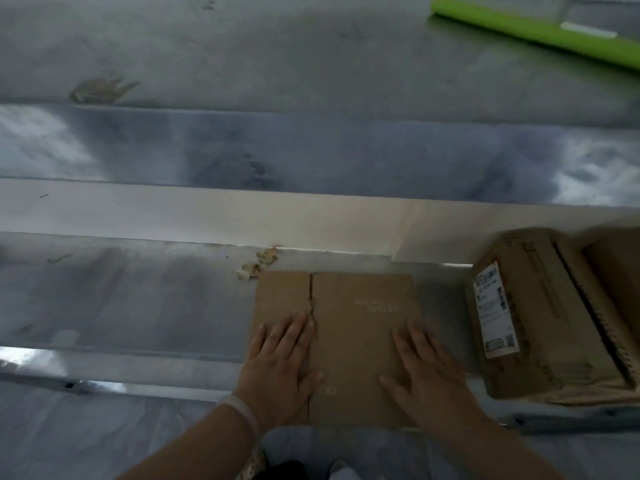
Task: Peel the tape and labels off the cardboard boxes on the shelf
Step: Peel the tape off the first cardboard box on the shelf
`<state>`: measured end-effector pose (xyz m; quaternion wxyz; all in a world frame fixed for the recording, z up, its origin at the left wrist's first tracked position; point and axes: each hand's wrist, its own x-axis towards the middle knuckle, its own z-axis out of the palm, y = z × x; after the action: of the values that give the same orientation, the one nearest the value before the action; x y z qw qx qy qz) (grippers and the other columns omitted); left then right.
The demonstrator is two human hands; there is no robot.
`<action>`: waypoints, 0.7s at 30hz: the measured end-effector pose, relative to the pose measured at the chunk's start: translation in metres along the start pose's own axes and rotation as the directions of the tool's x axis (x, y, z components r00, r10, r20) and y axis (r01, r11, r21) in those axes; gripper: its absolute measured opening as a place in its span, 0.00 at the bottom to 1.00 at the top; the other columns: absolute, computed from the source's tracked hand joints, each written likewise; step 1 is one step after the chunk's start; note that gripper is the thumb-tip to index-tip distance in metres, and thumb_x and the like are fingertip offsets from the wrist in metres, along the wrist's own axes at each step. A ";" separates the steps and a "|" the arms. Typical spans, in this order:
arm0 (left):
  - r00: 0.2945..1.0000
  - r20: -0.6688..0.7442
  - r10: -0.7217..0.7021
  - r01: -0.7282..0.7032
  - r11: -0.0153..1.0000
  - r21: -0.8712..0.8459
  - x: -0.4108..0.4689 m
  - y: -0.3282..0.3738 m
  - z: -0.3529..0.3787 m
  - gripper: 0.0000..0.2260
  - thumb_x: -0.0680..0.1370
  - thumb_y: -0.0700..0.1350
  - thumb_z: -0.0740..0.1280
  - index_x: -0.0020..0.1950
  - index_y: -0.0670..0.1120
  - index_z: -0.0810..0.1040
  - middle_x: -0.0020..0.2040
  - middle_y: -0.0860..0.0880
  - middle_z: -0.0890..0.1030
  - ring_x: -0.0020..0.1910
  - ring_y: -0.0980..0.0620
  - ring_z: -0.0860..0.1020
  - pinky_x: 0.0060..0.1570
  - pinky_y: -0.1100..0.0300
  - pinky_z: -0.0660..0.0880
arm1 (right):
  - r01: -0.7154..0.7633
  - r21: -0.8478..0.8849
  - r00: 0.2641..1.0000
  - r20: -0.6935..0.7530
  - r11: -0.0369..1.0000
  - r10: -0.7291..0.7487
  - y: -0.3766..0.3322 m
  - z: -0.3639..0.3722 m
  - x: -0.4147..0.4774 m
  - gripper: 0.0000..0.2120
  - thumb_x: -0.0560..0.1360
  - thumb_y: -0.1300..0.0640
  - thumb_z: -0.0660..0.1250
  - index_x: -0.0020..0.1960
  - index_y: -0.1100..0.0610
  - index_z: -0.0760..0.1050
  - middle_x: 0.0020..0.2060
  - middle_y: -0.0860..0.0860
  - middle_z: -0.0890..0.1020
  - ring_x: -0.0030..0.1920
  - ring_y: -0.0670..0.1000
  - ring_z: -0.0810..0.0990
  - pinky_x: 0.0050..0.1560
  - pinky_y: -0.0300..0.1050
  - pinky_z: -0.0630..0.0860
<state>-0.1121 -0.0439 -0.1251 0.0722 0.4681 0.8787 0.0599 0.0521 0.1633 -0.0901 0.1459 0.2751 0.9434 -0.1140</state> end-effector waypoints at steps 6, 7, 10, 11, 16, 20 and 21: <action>0.999 0.006 -0.034 0.034 0.999 0.041 0.002 0.001 0.007 0.33 0.75 0.66 0.55 0.75 0.48 0.65 0.75 0.49 0.66 0.72 0.47 0.67 0.66 0.44 0.59 | -0.026 -0.036 0.999 0.027 0.999 0.027 0.003 0.028 0.003 0.37 0.77 0.32 0.43 0.77 0.55 0.59 0.75 0.55 0.63 0.73 0.58 0.59 0.70 0.53 0.50; 0.999 0.004 -0.037 0.037 0.998 0.052 0.002 0.000 0.009 0.33 0.76 0.66 0.54 0.75 0.48 0.65 0.75 0.49 0.65 0.72 0.47 0.66 0.67 0.44 0.58 | -0.027 -0.032 0.999 0.017 0.999 0.028 0.002 0.025 0.003 0.40 0.75 0.31 0.43 0.79 0.54 0.54 0.77 0.55 0.57 0.76 0.57 0.55 0.71 0.54 0.48; 0.999 0.006 -0.037 0.037 0.998 0.050 0.002 0.000 0.010 0.33 0.76 0.66 0.54 0.76 0.49 0.64 0.75 0.49 0.64 0.73 0.47 0.65 0.68 0.44 0.57 | 0.027 -0.025 0.999 -0.025 0.999 -0.027 0.004 0.025 0.005 0.43 0.68 0.30 0.32 0.75 0.51 0.27 0.74 0.48 0.28 0.75 0.51 0.31 0.73 0.53 0.32; 0.999 0.007 -0.036 0.036 0.999 0.031 0.002 0.000 0.010 0.34 0.76 0.67 0.54 0.76 0.50 0.62 0.76 0.50 0.63 0.74 0.48 0.64 0.69 0.45 0.56 | 0.030 -0.005 0.999 -0.030 1.000 -0.030 0.005 0.026 0.005 0.41 0.67 0.31 0.30 0.74 0.50 0.26 0.73 0.46 0.27 0.74 0.50 0.29 0.73 0.51 0.30; 0.998 -0.039 -0.051 0.043 0.982 -0.182 -0.003 -0.015 -0.002 0.33 0.74 0.66 0.53 0.75 0.52 0.63 0.76 0.52 0.61 0.74 0.50 0.58 0.74 0.51 0.52 | -0.018 0.118 0.980 -0.193 0.993 0.040 0.009 0.018 0.002 0.32 0.78 0.37 0.49 0.78 0.51 0.55 0.78 0.47 0.55 0.76 0.51 0.54 0.76 0.48 0.51; 0.915 -0.289 -0.283 0.250 0.957 -0.149 -0.031 -0.029 -0.010 0.24 0.71 0.63 0.60 0.54 0.47 0.80 0.52 0.46 0.78 0.49 0.44 0.77 0.47 0.49 0.77 | -0.187 0.339 0.930 -0.240 0.922 0.277 0.010 0.011 -0.007 0.28 0.72 0.40 0.68 0.67 0.52 0.69 0.63 0.51 0.74 0.61 0.53 0.73 0.60 0.51 0.73; 0.884 -0.303 -0.356 0.315 0.932 -0.177 -0.039 -0.029 -0.011 0.23 0.70 0.64 0.61 0.52 0.47 0.78 0.49 0.47 0.78 0.46 0.44 0.77 0.43 0.51 0.77 | -0.222 0.411 0.930 -0.183 0.884 0.319 0.012 0.009 -0.008 0.29 0.72 0.39 0.69 0.66 0.52 0.68 0.61 0.51 0.75 0.59 0.53 0.75 0.57 0.50 0.75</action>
<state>-0.1158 -0.0931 -0.1163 -0.0379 0.2868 0.9406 0.1776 0.0671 0.1662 -0.0970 -0.0136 0.4400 0.8654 -0.2395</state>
